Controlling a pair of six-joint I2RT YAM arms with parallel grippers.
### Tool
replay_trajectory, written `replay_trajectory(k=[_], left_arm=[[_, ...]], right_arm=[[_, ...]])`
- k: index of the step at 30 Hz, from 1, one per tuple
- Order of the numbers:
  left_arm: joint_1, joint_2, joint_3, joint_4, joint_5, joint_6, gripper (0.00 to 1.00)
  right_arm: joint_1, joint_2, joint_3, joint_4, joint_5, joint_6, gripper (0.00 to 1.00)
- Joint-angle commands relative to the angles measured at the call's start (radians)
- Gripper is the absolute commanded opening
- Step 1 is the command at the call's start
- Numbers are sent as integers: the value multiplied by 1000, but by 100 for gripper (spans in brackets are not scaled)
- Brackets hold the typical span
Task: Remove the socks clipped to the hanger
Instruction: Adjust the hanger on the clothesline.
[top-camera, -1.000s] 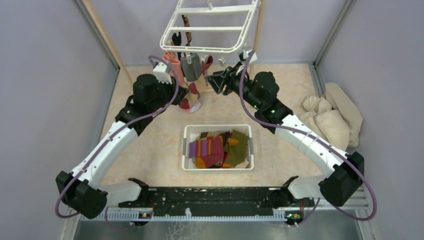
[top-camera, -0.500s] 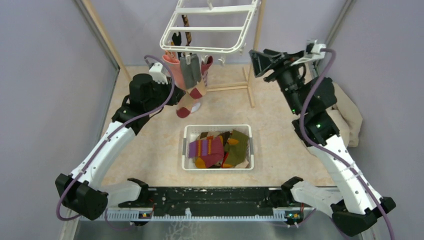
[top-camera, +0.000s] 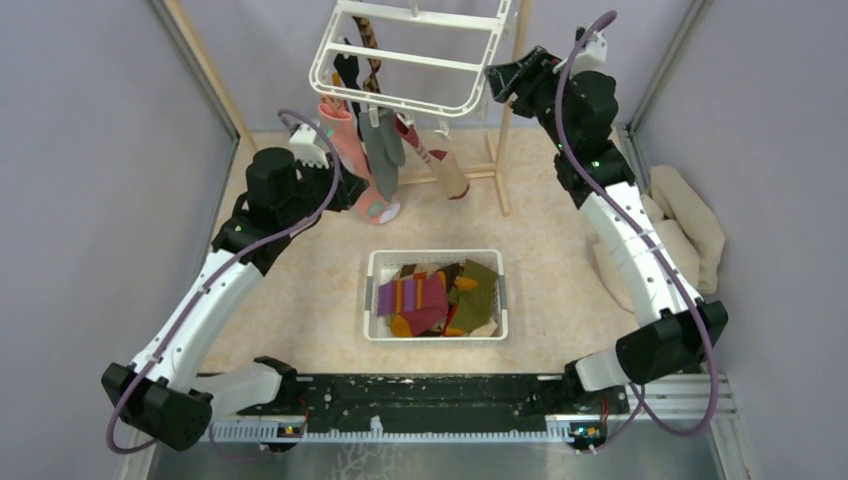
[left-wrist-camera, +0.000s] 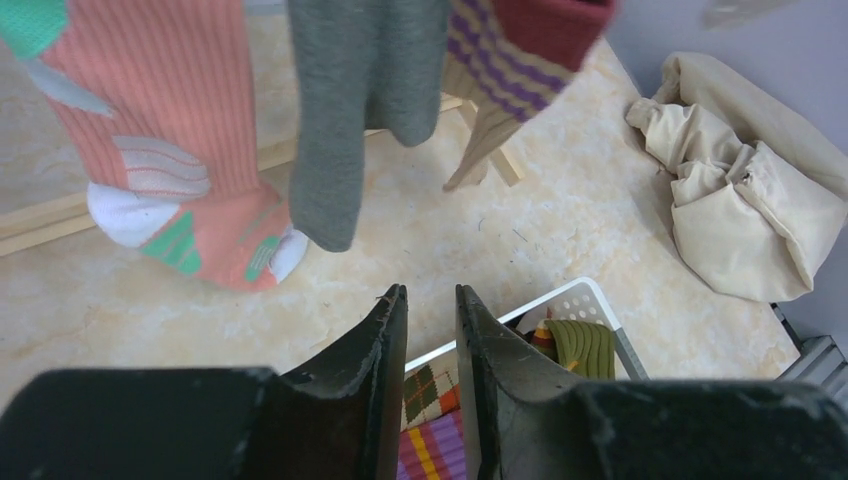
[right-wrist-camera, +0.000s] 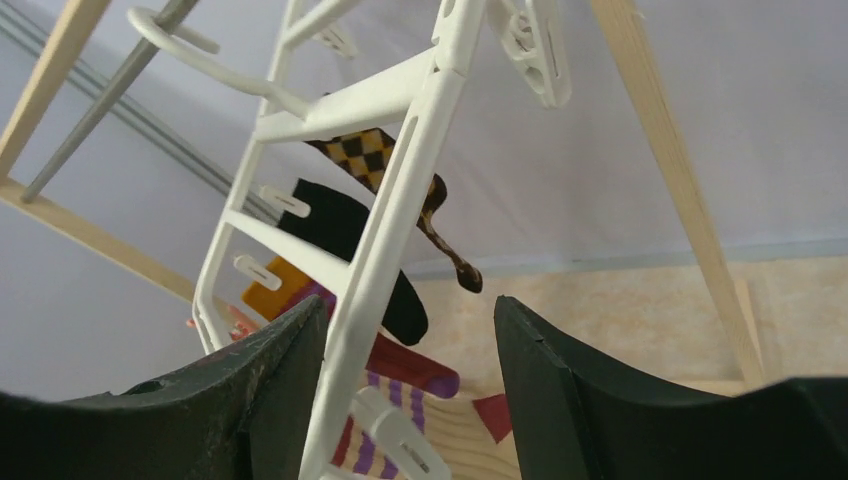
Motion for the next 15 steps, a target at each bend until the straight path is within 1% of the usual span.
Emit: replay_trajectory(k=[1,10,13,15], left_arm=[[4,-40,34,-19,7,11,31],[4,-66,36,-41,-6,19,32],[4,-67,39,-43,-3,19,32],[4,-70,40,-45,-4,19,32]], right_arm=[[-26,24,84,63,-82,90,63],[-31,85,123,107,-156,146,61],[-31,111,151,109,-181,165,58],[-31,139,175,104,-202,176,53]])
